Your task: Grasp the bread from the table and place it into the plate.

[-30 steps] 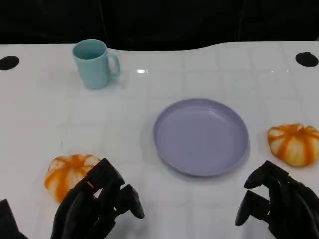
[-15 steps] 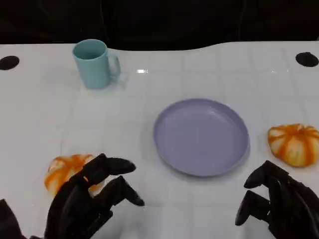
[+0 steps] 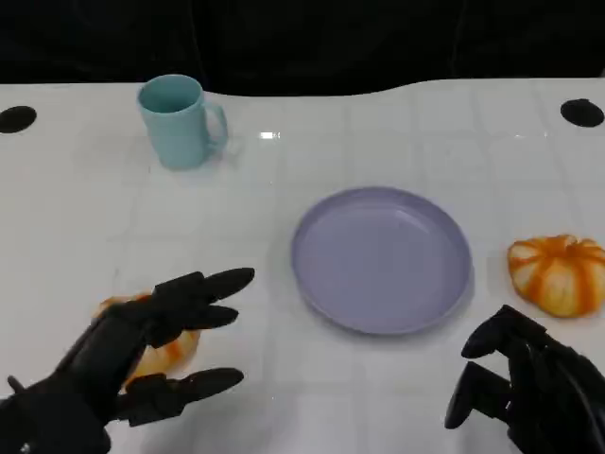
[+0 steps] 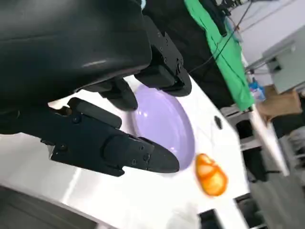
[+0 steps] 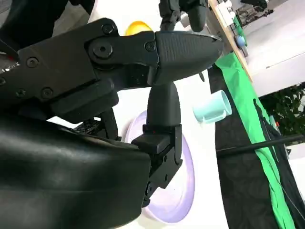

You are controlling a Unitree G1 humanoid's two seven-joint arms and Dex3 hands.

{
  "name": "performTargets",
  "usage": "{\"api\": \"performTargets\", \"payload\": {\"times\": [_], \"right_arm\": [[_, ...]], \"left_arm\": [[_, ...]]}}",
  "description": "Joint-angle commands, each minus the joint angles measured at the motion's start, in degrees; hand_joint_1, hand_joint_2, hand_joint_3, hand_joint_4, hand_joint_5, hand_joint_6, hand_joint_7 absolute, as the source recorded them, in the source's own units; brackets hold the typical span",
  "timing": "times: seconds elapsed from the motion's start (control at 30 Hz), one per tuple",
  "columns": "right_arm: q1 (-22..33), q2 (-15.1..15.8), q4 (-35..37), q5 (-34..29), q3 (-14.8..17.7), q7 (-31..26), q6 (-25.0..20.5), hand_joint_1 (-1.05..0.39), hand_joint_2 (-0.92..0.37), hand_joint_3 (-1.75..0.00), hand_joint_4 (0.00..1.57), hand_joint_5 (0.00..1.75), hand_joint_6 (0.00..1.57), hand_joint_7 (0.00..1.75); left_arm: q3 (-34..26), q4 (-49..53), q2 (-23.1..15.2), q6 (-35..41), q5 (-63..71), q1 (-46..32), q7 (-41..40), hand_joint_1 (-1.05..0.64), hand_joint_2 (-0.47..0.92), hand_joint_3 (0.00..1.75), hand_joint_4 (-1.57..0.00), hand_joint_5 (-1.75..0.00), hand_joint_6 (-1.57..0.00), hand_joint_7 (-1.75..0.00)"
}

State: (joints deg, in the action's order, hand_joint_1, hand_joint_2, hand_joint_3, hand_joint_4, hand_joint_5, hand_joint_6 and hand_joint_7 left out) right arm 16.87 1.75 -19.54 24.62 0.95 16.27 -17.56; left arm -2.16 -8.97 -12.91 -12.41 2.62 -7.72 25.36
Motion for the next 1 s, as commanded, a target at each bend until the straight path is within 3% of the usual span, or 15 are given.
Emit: {"api": "performTargets", "payload": {"times": [0.03,0.37,0.6,1.0], "right_arm": [[0.0,0.4,-0.3,0.2,0.3,-0.1,0.2,-0.53,-0.92,-0.42,0.62,1.75,0.43,1.65],[-0.2,0.5,-0.2,0.2,0.3,-0.1,0.1,-0.53,-0.92,-0.43,0.62,1.75,0.43,1.67],[-0.3,0.6,-0.2,0.8,0.7,0.0,-0.3,-0.53,-0.92,-0.42,0.61,1.75,0.42,1.67],[0.1,0.5,-1.0,0.2,0.4,-0.8,-0.6,-0.53,-0.92,-0.42,0.62,1.75,0.42,1.67]], "left_arm": [[0.4,-3.1,-3.9,-1.8,6.9,0.5,-3.2,-0.53,0.92,0.10,-0.20,-0.33,-0.35,0.00],[1.2,-11.3,-11.4,0.8,28.6,0.5,-8.2,-0.53,0.92,0.06,-0.07,-0.20,-0.27,0.00],[4.5,-16.7,-16.2,10.9,38.9,3.0,0.8,-0.57,0.92,0.08,0.00,-0.05,-0.16,0.00],[11.8,-12.6,-16.3,18.8,53.0,8.0,4.2,-0.52,0.89,0.01,-0.01,-0.03,-0.17,0.00]]}}
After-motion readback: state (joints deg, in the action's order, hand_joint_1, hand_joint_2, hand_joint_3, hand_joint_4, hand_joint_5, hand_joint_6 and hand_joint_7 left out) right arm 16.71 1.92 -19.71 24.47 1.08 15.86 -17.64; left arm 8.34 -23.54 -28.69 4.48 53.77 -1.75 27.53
